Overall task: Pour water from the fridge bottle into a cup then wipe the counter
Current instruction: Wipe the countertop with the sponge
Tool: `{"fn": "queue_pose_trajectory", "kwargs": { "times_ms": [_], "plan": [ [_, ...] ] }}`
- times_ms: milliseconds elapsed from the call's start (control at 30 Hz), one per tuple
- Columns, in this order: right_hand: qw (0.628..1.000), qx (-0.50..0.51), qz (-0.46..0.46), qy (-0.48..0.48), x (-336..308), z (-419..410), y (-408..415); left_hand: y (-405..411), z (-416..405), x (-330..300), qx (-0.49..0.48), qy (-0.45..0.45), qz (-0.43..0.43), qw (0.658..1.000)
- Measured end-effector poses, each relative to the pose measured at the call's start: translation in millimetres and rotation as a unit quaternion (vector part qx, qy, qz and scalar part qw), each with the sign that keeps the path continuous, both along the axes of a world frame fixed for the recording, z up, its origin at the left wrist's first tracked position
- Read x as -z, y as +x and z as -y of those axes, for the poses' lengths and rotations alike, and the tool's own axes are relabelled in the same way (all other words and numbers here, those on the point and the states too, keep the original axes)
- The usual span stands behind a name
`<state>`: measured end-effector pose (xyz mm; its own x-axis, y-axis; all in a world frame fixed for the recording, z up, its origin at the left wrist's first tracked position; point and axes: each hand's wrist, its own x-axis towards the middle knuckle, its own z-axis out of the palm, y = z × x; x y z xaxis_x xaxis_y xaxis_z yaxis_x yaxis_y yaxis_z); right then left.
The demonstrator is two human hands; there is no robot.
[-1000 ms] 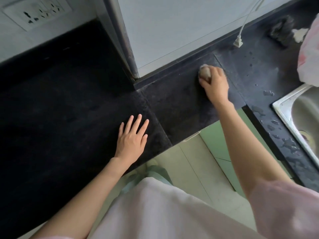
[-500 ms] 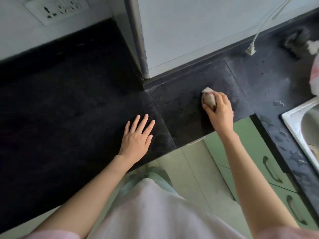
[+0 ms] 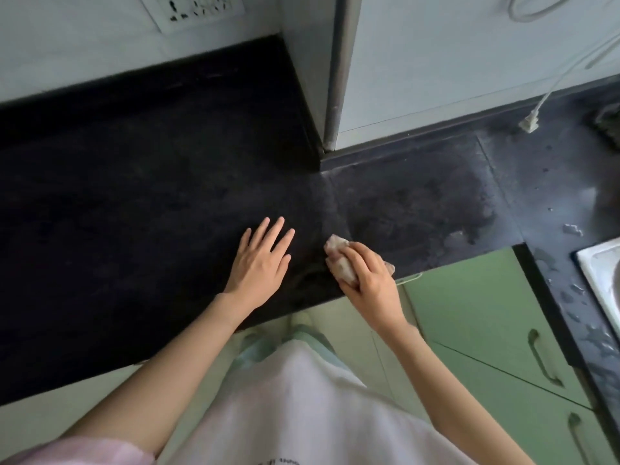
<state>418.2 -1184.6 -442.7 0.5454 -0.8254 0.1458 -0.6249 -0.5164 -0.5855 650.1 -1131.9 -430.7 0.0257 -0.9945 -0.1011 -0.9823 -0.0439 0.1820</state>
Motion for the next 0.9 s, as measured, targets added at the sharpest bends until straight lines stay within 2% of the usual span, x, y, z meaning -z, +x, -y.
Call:
{"fn": "queue_pose_trajectory", "kwargs": {
  "times_ms": [67, 133, 200, 267, 433, 600, 667, 733, 800, 900],
  "plan": [
    [1.0, 0.012, -0.016, -0.008, 1, 15, -4, 18, -13, -1, -0.035, 0.007, 0.013, 0.999],
    [0.997, 0.066, -0.028, -0.003, 0, 47, 9, 34, -24, -1, -0.068, 0.02, 0.019, 0.997],
    [0.992, 0.123, -0.026, 0.005, -6, 81, 38, 47, -33, -4, -0.098, 0.032, 0.02, 0.994],
    [0.991, 0.127, -0.028, 0.007, -12, 100, 77, 60, -38, -7, -0.12, 0.037, 0.024, 0.992],
    [0.999, 0.02, -0.022, -0.013, -9, 44, 153, 95, -42, -12, -0.154, 0.033, 0.02, 0.987],
    [0.991, -0.126, -0.015, -0.032, -8, -31, 139, 134, -42, -12, -0.136, 0.043, 0.027, 0.989],
    [0.994, -0.097, -0.029, -0.045, -6, -23, 124, 145, -41, -9, -0.123, 0.058, 0.032, 0.99],
    [0.998, -0.011, -0.048, -0.043, -4, 8, 125, 155, -41, -7, -0.113, 0.064, 0.031, 0.991],
    [0.995, 0.078, -0.059, -0.027, -4, 48, 147, 164, -39, -4, -0.105, 0.07, 0.028, 0.992],
    [0.99, 0.128, -0.053, -0.01, -9, 83, 207, 175, -38, -1, -0.096, 0.07, 0.021, 0.993]
  ]
}}
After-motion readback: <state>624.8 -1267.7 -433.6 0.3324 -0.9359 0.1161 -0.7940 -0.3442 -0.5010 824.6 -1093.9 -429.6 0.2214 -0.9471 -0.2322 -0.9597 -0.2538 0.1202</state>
